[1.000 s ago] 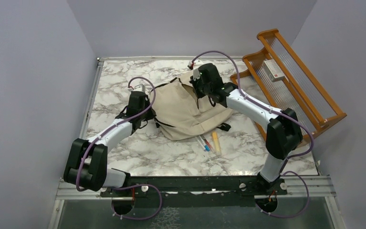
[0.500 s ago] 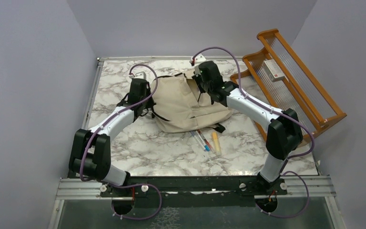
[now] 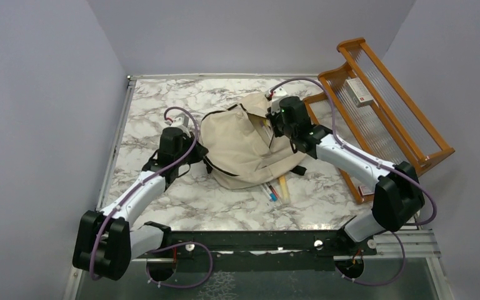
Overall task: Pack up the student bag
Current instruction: Adjust the student bag at the center of the board.
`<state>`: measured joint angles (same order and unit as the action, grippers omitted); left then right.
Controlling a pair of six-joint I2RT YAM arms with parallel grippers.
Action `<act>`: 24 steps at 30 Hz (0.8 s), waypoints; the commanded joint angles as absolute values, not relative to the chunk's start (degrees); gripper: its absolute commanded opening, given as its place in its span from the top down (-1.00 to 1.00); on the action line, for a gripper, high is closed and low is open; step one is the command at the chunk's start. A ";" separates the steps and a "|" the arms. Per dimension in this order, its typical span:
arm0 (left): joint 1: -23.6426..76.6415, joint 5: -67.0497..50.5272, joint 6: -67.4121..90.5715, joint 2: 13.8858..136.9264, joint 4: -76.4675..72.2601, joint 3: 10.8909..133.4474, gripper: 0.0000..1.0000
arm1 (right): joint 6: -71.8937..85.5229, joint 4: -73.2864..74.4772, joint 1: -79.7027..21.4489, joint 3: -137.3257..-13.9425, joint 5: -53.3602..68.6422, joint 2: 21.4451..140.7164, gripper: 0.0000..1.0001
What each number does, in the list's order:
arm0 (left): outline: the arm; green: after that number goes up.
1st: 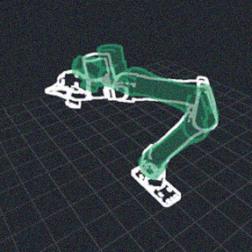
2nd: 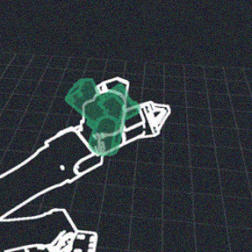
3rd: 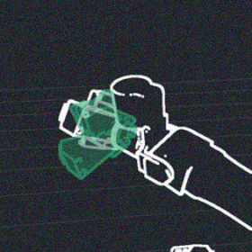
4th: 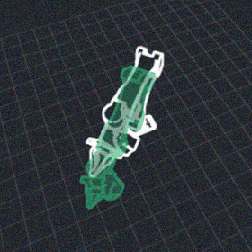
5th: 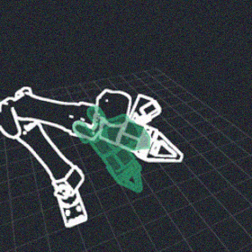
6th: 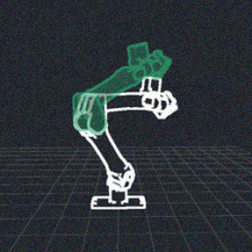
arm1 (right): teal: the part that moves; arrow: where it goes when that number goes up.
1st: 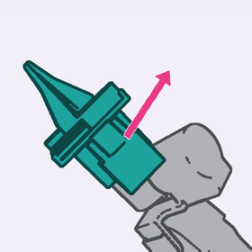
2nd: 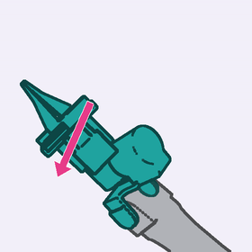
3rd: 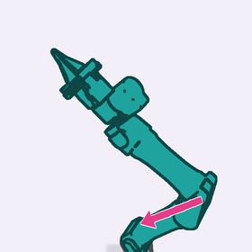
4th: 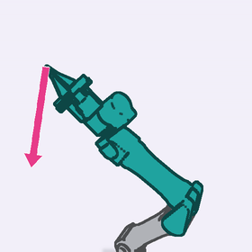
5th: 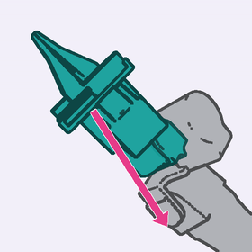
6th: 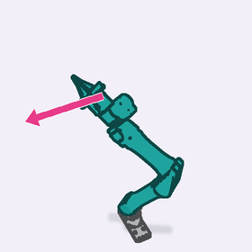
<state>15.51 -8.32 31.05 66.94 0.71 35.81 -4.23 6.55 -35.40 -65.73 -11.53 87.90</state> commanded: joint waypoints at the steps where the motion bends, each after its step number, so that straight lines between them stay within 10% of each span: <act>1: 16.67 -12.04 34.40 62.44 -2.48 30.98 1.00 | -1.65 10.01 -34.81 -62.73 -11.73 84.80 0.99; 12: 19.14 -9.33 38.57 60.14 -5.08 26.89 1.00 | -0.60 7.78 -34.85 -62.54 -14.76 83.86 0.99; 24: 19.16 -7.99 39.10 68.11 -9.01 36.81 1.00 | -7.40 5.77 -34.80 -91.96 -13.83 103.11 0.99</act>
<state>18.90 -9.34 39.00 65.28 -4.82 32.21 -4.58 8.29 -35.31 -82.17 -12.71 98.02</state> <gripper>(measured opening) 0.016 0.014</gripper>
